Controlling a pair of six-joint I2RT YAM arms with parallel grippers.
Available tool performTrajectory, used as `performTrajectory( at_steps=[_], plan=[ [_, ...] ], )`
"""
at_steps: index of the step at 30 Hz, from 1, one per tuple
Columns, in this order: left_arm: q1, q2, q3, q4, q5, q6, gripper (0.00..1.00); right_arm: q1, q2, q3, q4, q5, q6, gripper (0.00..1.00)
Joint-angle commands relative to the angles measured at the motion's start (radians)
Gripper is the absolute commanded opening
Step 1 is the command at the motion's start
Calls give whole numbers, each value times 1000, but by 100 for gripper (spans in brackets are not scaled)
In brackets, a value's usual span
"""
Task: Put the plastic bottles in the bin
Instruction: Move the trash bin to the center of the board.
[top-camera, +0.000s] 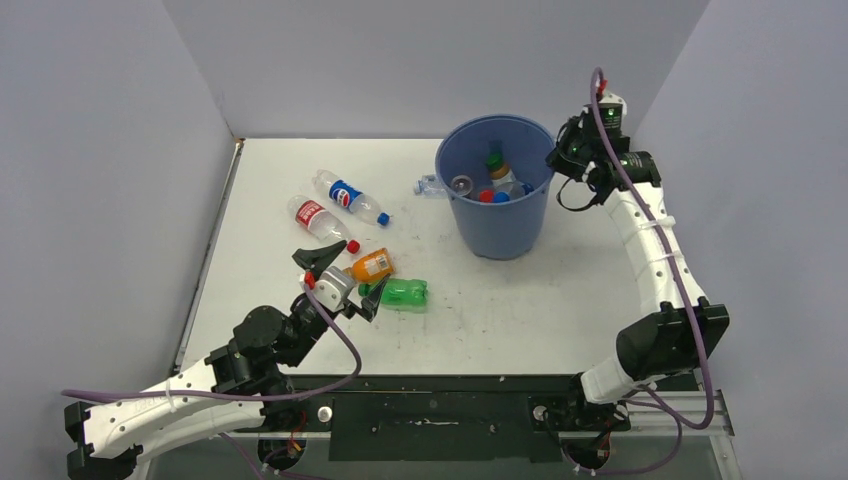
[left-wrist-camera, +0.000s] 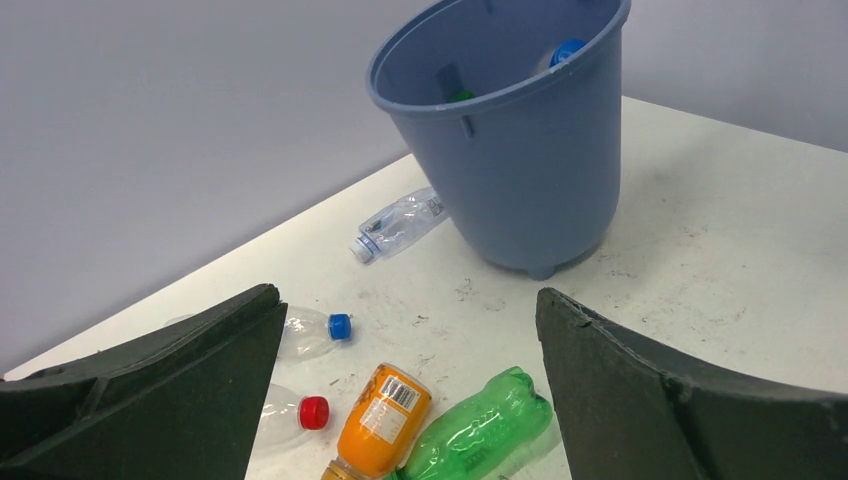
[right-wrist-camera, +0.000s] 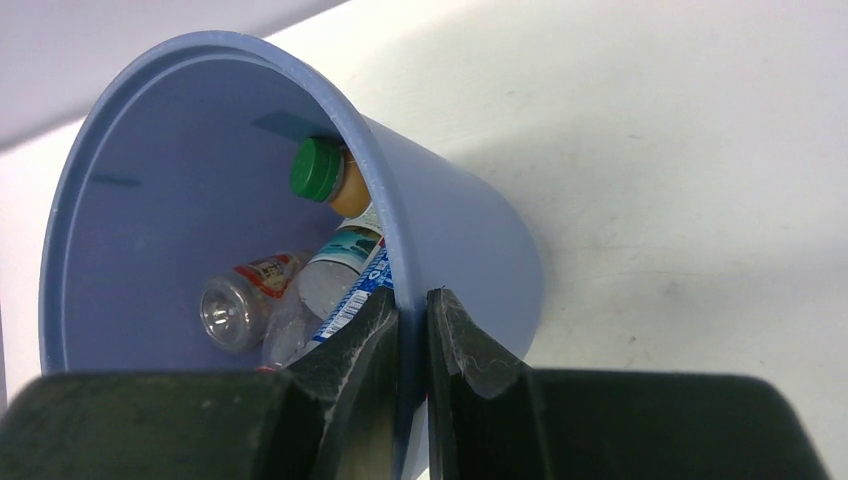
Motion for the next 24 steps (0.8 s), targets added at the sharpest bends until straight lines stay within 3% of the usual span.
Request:
performTrajectory(
  at_steps=[1, 15, 24],
  plan=[
    [-2, -6, 20, 34, 3, -8, 96, -87, -124, -21, 175, 40, 153, 5],
    [-7, -17, 20, 31, -5, 1, 96, -264, -268, -442, 542, 157, 380, 5],
    [-7, -12, 17, 31, -10, 10, 96, -305, -212, -434, 568, 210, 439, 5]
  ],
)
